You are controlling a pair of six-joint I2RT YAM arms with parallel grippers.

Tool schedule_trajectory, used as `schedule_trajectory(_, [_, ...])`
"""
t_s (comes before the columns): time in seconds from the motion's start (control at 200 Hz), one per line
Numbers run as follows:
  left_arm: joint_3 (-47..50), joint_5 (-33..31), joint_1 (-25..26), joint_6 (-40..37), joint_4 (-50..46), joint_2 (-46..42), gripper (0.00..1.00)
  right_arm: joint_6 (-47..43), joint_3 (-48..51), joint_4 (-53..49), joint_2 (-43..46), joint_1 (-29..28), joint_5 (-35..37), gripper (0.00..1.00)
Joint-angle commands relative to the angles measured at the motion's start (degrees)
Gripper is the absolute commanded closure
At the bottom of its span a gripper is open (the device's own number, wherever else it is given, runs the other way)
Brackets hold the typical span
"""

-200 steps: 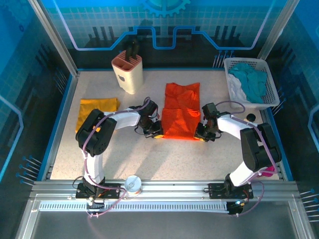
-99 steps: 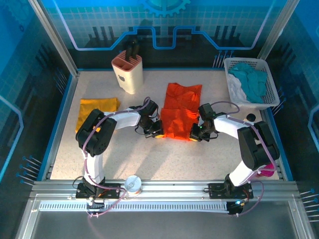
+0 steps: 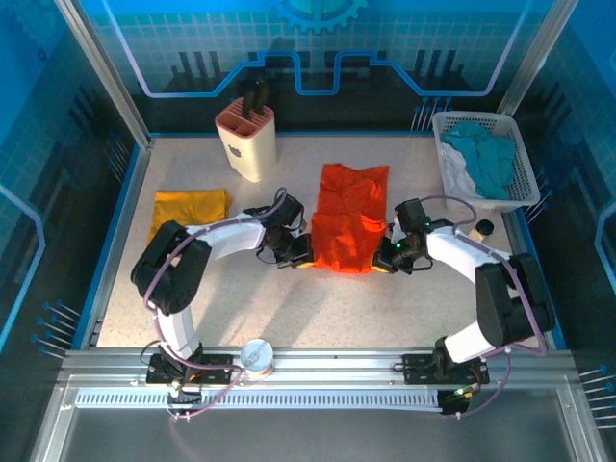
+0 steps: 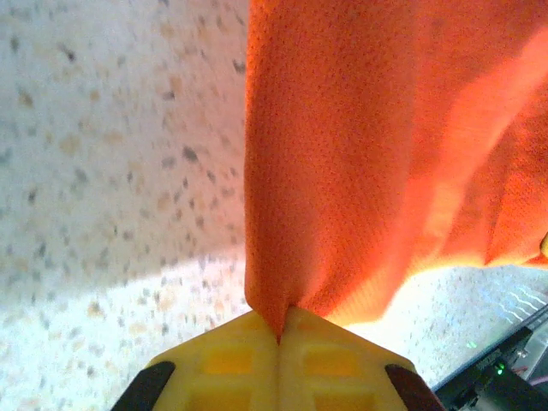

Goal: Fold and stack the t-shirts

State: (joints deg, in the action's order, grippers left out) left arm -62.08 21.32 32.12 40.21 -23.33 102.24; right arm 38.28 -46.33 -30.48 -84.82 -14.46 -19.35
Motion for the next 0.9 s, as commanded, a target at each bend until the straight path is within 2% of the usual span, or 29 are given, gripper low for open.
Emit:
schedule_trajectory(0.0, [2.38,-0.74,1.54,0.56,-2.74,-4.31,1.00,-2.40,1.12,-4.49,2.71,0.83,-3.13,1.00])
schedule_trajectory(0.29, [6.31,-2.86,6.82,6.73,-3.49,-11.78,1.00,-2.34,2.37,-11.06,12.60,2.03,-3.67,1.00])
schedule_trajectory(0.595, [5.87,-2.53,8.52,11.48,-4.54,-17.84,1.00,-1.22,1.38,-16.51,20.26,4.04,-5.23,1.00])
schedule_trajectory(0.721, [2.39,-2.30,8.52,10.60,-6.39,-17.56,1.00,-0.21,-0.68,-17.36,21.01,5.80,-6.04,1.00])
schedule_trajectory(0.896, [-2.07,-1.43,7.65,9.94,-5.71,-15.56,1.00,2.13,-1.47,-13.26,19.13,8.77,-10.74,1.00])
